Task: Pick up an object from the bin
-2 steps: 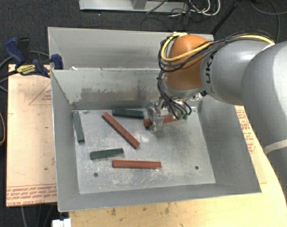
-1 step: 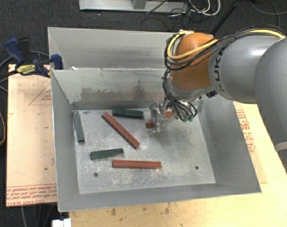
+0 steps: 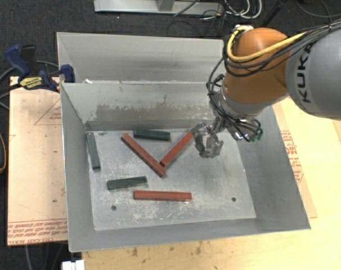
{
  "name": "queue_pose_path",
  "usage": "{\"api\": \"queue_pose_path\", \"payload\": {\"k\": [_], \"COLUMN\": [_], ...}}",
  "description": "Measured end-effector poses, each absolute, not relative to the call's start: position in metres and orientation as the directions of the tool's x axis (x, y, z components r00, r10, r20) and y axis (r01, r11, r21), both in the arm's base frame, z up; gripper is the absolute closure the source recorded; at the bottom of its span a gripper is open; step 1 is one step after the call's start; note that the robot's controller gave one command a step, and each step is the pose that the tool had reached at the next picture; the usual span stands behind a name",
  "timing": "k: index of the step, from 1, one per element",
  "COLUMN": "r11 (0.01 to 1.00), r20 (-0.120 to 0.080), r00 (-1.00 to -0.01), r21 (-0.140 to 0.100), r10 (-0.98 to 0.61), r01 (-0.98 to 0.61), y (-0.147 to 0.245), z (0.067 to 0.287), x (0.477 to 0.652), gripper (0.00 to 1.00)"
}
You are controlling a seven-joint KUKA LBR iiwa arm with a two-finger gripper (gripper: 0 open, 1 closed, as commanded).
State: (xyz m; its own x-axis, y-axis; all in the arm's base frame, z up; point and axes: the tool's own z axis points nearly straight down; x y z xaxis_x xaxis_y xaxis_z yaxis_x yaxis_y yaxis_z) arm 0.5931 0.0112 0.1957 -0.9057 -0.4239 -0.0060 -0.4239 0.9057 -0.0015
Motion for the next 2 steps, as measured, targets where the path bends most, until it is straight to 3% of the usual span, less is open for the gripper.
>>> {"api": "queue_pose_path", "payload": {"k": [1, 2], "r11": [0.906, 0.962], "r20": [-0.004, 0.004], "r00": [-0.906, -0.962], "r21": [0.000, 0.004], "r10": [-0.424, -0.273], "r01": [-0.424, -0.273], "y": [0.011, 0.044], "z": [0.194, 0.076], "x": [0.593, 0.614], "gripper": [0.00, 0.00]}}
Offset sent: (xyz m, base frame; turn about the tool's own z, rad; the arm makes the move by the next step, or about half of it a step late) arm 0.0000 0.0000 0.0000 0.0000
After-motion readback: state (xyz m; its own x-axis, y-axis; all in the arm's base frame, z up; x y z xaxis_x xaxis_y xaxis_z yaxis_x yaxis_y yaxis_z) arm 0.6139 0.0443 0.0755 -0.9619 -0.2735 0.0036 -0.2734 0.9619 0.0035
